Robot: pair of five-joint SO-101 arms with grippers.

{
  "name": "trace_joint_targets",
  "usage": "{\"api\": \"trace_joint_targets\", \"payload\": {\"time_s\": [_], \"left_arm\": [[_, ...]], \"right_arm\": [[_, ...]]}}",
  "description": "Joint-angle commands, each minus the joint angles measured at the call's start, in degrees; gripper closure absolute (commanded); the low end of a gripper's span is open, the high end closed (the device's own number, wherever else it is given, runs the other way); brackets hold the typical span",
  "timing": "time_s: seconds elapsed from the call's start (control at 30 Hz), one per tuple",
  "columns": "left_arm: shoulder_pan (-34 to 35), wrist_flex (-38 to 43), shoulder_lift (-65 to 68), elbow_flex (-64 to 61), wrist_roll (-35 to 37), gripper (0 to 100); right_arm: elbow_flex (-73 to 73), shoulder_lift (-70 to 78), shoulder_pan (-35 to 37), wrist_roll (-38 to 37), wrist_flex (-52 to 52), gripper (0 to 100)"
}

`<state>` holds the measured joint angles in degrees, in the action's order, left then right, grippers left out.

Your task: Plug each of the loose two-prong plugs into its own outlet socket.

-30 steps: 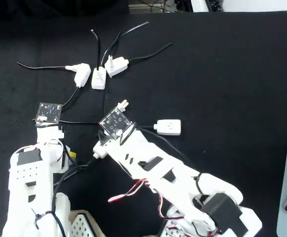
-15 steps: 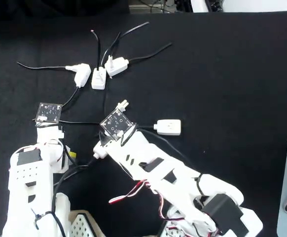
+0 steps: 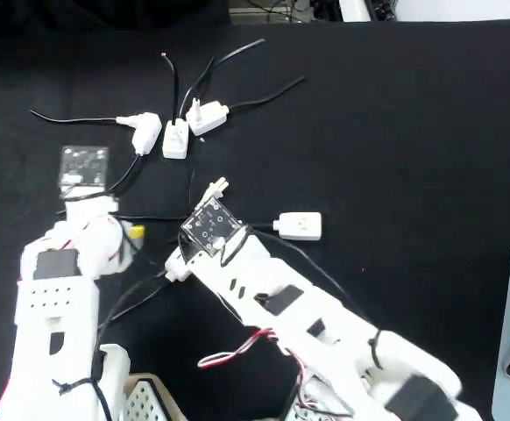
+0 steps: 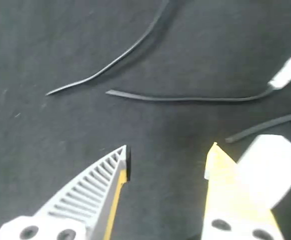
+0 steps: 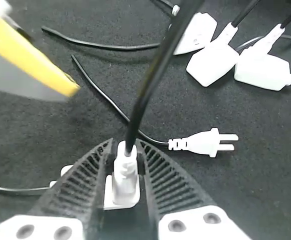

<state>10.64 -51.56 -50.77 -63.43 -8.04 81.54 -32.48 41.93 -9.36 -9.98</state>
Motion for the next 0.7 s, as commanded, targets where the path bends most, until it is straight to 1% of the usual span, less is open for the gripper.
{"api": "trace_joint_targets", "payload": {"time_s": [0.0,0.13,0.33,0.43,0.57,0.67], "left_arm": [[-7.5,0.9,-1.0,3.9,1.9,75],[-10.9,0.9,-1.0,4.2,1.9,75],[-12.0,0.4,-1.0,6.7,2.0,75],[-12.0,-2.3,-1.0,8.8,3.8,75],[-12.3,-7.8,-1.0,12.8,5.5,75],[-15.3,-11.3,-1.0,13.7,5.5,75]], "right_arm": [[0.9,-5.8,2.7,-0.2,2.0,98.7],[1.4,-8.6,3.6,-0.2,4.9,98.7],[1.5,-8.7,3.8,-0.2,5.3,98.7],[1.5,-8.7,3.8,-0.2,5.3,98.7],[1.5,-8.7,3.7,-0.1,5.3,98.7],[1.5,-8.7,3.6,-0.1,5.3,98.7]]}}
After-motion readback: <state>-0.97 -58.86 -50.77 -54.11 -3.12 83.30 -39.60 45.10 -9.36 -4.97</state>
